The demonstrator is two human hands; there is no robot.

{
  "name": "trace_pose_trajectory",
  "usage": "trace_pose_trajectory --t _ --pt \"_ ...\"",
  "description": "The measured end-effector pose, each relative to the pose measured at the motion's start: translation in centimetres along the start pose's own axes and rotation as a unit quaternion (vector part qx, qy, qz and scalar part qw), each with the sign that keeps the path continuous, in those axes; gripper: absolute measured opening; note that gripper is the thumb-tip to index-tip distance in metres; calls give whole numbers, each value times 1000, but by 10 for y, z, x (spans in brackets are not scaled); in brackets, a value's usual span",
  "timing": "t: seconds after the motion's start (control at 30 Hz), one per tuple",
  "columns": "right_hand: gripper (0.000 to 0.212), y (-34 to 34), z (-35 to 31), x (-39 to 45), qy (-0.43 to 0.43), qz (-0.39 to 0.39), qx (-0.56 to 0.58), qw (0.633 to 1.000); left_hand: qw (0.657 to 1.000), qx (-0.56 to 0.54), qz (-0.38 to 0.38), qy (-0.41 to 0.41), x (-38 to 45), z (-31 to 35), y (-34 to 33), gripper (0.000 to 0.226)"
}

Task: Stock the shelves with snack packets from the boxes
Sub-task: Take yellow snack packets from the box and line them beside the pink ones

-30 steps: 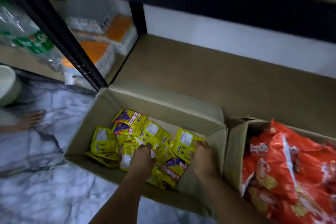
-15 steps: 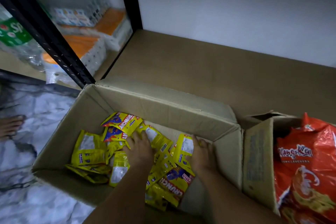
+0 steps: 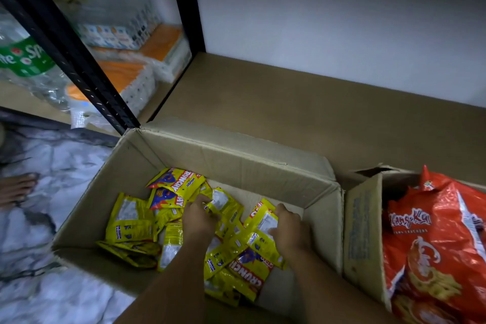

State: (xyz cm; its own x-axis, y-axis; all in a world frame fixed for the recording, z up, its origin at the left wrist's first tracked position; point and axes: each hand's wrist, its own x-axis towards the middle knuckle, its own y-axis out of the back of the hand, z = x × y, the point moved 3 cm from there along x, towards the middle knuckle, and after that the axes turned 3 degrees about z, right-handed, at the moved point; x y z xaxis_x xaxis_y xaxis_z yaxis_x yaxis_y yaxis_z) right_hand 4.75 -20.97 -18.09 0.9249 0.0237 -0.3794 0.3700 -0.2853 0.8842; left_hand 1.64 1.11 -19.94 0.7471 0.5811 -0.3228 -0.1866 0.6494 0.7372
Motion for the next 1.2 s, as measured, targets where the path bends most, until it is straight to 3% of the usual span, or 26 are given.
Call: trace_pose_trajectory --t 0.2,0.3,0.43,0.6,0.73,0.8,0.9,0.93,0.97,1.03,1.07,1.13,1.2 --pt "25 14 -1 -11 -25 46 143 988 960 -278 25 4 -20 9 20 58" --pt "21 25 -3 -17 -50 81 197 976 943 -331 38 11 -30 16 26 48" --pt "38 38 -8 -28 -59 99 200 973 940 -338 47 1 -41 28 33 33" --pt "62 35 -11 -37 -67 97 238 964 965 -244 85 -39 -49 35 40 18" --pt "79 22 -17 -34 -92 87 310 942 975 -69 133 -164 -43 33 41 22" --pt "73 15 -21 -30 -111 66 336 933 979 -12 94 -179 -39 33 33 25" --pt "43 5 -24 -27 -124 29 363 923 989 30 -16 -142 -35 29 15 31" --pt "50 2 -22 -28 -127 16 364 923 988 36 -63 -136 -35 26 9 41" --pt "71 -2 -21 -29 -117 6 360 926 985 44 -98 -136 -34 23 4 48" --pt "108 -6 -18 -32 -85 3 337 938 980 80 -117 -141 -30 17 -1 43" --pt "114 -9 -17 -33 -73 4 320 945 976 128 -109 -141 -27 13 0 42" --pt "105 -13 -17 -33 -63 9 276 959 955 245 -97 -134 -21 5 4 48" --pt "84 -13 -20 -32 -65 27 240 968 945 283 -106 -128 -16 -1 6 53"
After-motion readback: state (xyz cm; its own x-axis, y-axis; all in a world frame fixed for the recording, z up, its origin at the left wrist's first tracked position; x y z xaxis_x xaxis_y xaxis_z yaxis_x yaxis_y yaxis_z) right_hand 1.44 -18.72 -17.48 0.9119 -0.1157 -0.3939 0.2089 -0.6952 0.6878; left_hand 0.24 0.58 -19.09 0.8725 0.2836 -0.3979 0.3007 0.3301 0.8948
